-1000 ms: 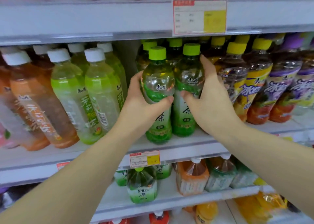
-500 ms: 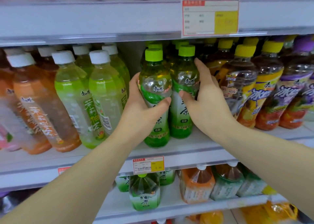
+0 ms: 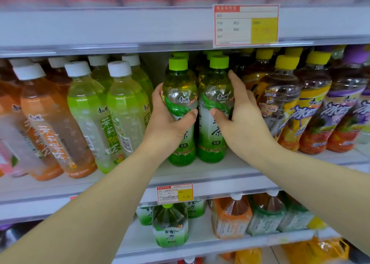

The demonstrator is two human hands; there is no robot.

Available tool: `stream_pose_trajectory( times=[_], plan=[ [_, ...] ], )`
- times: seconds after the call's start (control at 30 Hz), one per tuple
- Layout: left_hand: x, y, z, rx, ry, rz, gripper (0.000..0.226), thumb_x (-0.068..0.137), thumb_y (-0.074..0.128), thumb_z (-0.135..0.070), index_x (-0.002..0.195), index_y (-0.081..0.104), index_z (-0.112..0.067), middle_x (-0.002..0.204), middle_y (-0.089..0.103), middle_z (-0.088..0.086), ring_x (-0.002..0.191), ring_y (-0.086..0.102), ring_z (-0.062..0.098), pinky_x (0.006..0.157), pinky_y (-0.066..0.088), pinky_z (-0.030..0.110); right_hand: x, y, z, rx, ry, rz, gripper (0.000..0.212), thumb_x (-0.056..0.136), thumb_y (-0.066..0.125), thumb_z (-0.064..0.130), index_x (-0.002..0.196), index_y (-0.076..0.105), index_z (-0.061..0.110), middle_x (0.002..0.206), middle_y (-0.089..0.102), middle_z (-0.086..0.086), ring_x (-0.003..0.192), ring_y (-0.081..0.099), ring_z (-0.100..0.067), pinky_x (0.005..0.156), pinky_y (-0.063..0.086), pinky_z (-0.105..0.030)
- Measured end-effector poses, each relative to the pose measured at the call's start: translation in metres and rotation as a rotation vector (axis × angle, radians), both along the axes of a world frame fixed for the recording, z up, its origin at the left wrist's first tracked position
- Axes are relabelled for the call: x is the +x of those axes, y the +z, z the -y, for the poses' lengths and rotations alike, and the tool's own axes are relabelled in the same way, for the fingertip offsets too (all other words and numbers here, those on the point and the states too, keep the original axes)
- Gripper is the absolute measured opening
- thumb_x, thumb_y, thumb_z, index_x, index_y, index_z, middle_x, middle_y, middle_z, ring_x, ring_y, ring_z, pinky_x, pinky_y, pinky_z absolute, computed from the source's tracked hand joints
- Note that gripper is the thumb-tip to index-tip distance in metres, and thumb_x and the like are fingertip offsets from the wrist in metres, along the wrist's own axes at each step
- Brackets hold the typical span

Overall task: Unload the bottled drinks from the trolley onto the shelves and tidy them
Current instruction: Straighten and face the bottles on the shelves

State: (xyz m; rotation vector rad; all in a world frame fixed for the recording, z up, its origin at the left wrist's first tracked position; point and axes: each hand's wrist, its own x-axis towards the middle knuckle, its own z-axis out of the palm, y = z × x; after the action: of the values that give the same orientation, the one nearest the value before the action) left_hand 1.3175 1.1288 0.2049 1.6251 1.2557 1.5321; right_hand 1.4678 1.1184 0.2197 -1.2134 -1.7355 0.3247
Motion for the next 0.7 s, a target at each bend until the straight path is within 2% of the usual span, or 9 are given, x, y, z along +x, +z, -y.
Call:
stream_pose_trajectory(
  times=[0.07, 0.13, 0.17, 0.2, 0.27, 0.37, 0.47, 0.53, 0.7],
  plan=[
    [0.0, 0.0, 0.005, -0.017, -0.002, 0.009, 0.092, 0.082, 0.07, -0.014, 0.147, 0.007, -0.028, 0.122, 0.047, -0.024, 0.103, 0.048, -0.019, 0.086, 0.037, 0.001, 0.0, -0.004, -0.002, -0.008, -0.001, -0.026, 0.085, 0.087, 0.062, 0.015, 0.149, 0.005, 0.024, 0.147, 0.028, -0.002, 0.112, 0.028, 0.009, 0.08, 0.016, 0.014],
    [0.002, -0.005, 0.013, -0.059, 0.012, -0.019, 0.106, 0.08, 0.072, -0.014, 0.148, -0.007, -0.032, 0.14, 0.033, -0.02, 0.125, 0.036, -0.006, 0.102, 0.031, 0.017, 0.001, -0.012, -0.005, -0.055, -0.009, -0.063, 0.095, 0.084, 0.067, 0.02, 0.149, -0.001, 0.023, 0.149, 0.028, -0.001, 0.129, 0.03, -0.004, 0.101, 0.022, -0.003],
    [0.002, -0.01, 0.016, -0.077, 0.025, -0.044, 0.11, 0.079, 0.073, -0.013, 0.147, -0.01, -0.033, 0.147, 0.026, -0.016, 0.132, 0.03, 0.001, 0.108, 0.028, 0.024, 0.002, -0.017, -0.006, -0.097, -0.011, -0.081, 0.098, 0.082, 0.069, 0.021, 0.149, -0.002, 0.023, 0.148, 0.031, -0.003, 0.132, 0.034, -0.012, 0.105, 0.028, -0.016],
    [0.002, -0.016, 0.019, -0.094, 0.038, -0.071, 0.111, 0.078, 0.073, -0.013, 0.147, -0.011, -0.034, 0.151, 0.023, -0.012, 0.136, 0.028, 0.007, 0.112, 0.026, 0.029, 0.002, -0.021, -0.007, -0.145, -0.013, -0.096, 0.098, 0.081, 0.07, 0.022, 0.149, -0.001, 0.021, 0.145, 0.037, -0.004, 0.13, 0.04, -0.017, 0.103, 0.033, -0.021],
    [0.003, -0.027, 0.024, -0.128, 0.064, -0.106, 0.104, 0.08, 0.071, -0.013, 0.148, -0.006, -0.032, 0.151, 0.027, -0.009, 0.136, 0.031, 0.009, 0.111, 0.025, 0.028, 0.002, -0.027, -0.007, -0.227, -0.004, -0.132, 0.089, 0.081, 0.07, 0.022, 0.148, 0.012, 0.018, 0.137, 0.048, -0.003, 0.124, 0.047, -0.018, 0.095, 0.038, -0.023],
    [0.002, -0.035, 0.026, -0.152, 0.098, -0.121, 0.083, 0.086, 0.065, -0.014, 0.148, 0.012, -0.028, 0.14, 0.042, -0.014, 0.127, 0.039, 0.004, 0.102, 0.029, 0.019, -0.001, -0.033, -0.007, -0.265, -0.003, -0.166, 0.062, 0.082, 0.069, 0.022, 0.134, 0.035, 0.015, 0.12, 0.057, 0.002, 0.107, 0.054, -0.013, 0.083, 0.04, -0.022],
    [-0.001, -0.038, 0.025, -0.162, 0.096, -0.134, 0.073, 0.087, 0.063, -0.016, 0.145, 0.021, -0.029, 0.126, 0.049, -0.018, 0.115, 0.044, -0.002, 0.092, 0.032, 0.011, -0.006, -0.04, -0.007, -0.22, -0.067, -0.226, 0.061, 0.08, 0.071, 0.023, 0.13, 0.037, 0.016, 0.12, 0.058, -0.003, 0.106, 0.055, -0.017, 0.09, 0.046, -0.032],
    [-0.001, -0.039, 0.024, -0.173, 0.084, -0.132, 0.073, 0.087, 0.063, -0.015, 0.145, 0.021, -0.029, 0.122, 0.048, -0.02, 0.114, 0.043, -0.004, 0.094, 0.034, 0.013, -0.007, -0.044, -0.008, -0.196, -0.109, -0.255, 0.066, 0.077, 0.073, 0.024, 0.131, 0.035, 0.017, 0.121, 0.057, -0.007, 0.11, 0.055, -0.023, 0.095, 0.047, -0.041],
    [-0.001, -0.041, 0.02, -0.178, 0.07, -0.111, 0.068, 0.089, 0.06, -0.013, 0.144, 0.024, -0.029, 0.122, 0.049, -0.02, 0.115, 0.045, -0.002, 0.1, 0.035, 0.021, -0.007, -0.047, -0.011, -0.163, -0.098, -0.249, 0.07, 0.079, 0.072, 0.027, 0.135, 0.032, 0.018, 0.124, 0.057, -0.005, 0.112, 0.055, -0.022, 0.095, 0.046, -0.037]
  ],
)
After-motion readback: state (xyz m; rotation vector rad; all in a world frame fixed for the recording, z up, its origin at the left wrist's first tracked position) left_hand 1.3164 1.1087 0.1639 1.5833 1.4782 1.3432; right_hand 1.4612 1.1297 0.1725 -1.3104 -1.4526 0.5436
